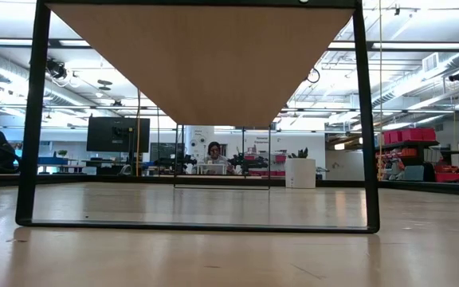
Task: Pick & Place candle stick holders
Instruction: Put the black candle holder on the shelf aligned with the other black candle holder
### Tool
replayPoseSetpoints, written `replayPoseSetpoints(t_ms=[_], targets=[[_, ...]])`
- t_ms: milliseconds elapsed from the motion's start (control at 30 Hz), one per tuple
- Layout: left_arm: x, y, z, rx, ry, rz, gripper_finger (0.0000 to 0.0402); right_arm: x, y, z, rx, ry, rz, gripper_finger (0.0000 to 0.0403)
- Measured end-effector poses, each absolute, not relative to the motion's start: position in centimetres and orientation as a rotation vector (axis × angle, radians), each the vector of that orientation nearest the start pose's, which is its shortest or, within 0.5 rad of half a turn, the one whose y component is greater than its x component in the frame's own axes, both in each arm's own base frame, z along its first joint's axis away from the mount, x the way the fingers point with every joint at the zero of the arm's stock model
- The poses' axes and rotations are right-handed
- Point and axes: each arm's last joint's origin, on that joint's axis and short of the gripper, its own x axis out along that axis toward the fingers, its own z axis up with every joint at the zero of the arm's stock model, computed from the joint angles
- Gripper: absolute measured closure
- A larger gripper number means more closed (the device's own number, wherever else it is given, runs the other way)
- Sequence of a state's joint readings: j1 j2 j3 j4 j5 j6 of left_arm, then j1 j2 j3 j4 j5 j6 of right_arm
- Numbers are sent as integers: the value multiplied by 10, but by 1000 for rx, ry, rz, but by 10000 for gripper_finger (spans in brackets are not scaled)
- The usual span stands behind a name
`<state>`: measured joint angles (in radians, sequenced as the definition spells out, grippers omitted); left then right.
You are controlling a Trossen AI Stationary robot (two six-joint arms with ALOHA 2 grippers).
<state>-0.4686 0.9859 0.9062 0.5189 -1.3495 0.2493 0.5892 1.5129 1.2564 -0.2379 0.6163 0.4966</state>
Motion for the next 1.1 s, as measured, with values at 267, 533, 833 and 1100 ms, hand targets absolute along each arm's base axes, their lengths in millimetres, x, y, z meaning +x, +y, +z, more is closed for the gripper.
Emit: replayPoseSetpoints(t_ms=[267, 533, 833, 1100], targets=[[183, -61, 395, -126, -168, 890, 149, 291, 174, 319, 208, 385, -122, 401], [183, -61, 395, -126, -168, 890, 149, 293, 172, 319, 215, 390, -110, 392], [183, -61, 395, -125, -168, 890, 149, 294, 173, 315, 225, 419, -87, 342], [183, -61, 395, -125, -168, 890, 149, 294, 172, 315, 235, 420, -94, 301]])
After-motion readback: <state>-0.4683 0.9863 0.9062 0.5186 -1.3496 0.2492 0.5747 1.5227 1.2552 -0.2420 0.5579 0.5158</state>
